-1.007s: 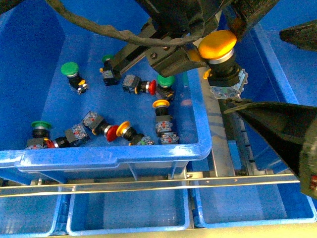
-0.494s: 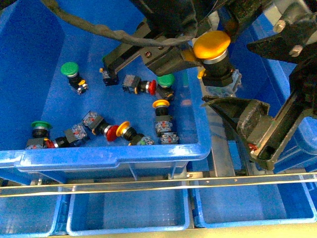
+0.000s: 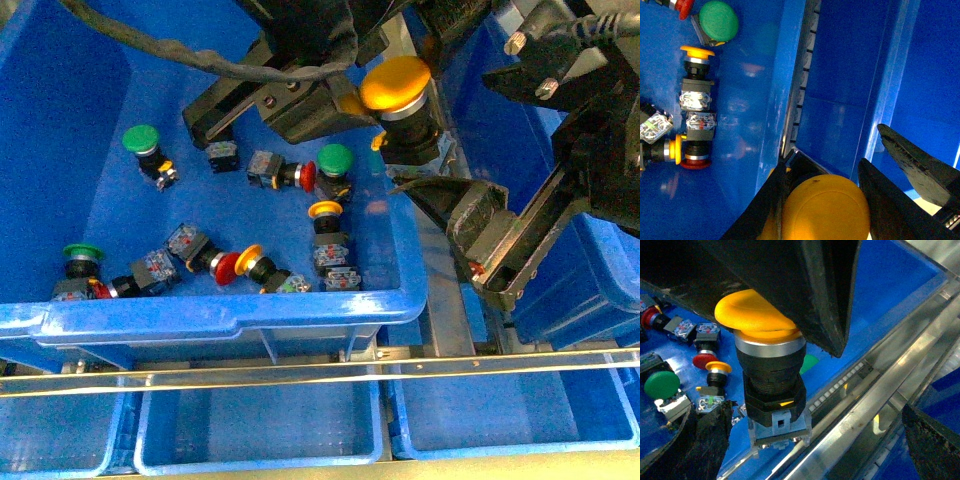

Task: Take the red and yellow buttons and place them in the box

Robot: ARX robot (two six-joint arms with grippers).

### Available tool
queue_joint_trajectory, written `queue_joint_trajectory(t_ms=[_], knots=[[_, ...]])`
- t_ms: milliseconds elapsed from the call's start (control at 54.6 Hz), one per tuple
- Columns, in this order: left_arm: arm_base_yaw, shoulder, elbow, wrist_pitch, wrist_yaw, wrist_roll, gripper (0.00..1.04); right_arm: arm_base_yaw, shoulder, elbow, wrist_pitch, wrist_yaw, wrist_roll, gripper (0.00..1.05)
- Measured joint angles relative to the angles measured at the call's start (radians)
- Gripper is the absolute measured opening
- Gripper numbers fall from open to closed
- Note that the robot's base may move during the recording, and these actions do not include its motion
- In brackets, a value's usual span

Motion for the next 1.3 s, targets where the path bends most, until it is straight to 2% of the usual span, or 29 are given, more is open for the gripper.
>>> queue_joint_trajectory(t_ms=[732,1300], knots=[[0.005,0.0,0.023,-0.025,0.016,-0.014,0.34,0.095,0.016,-0.09,0.163,0.121,0.131,0.99],[0.019,0.0,0.024,-0.027,0.007,-0.029,0.34,0.087,0.098,-0.034,0.22,0.166,0.147,0.99]])
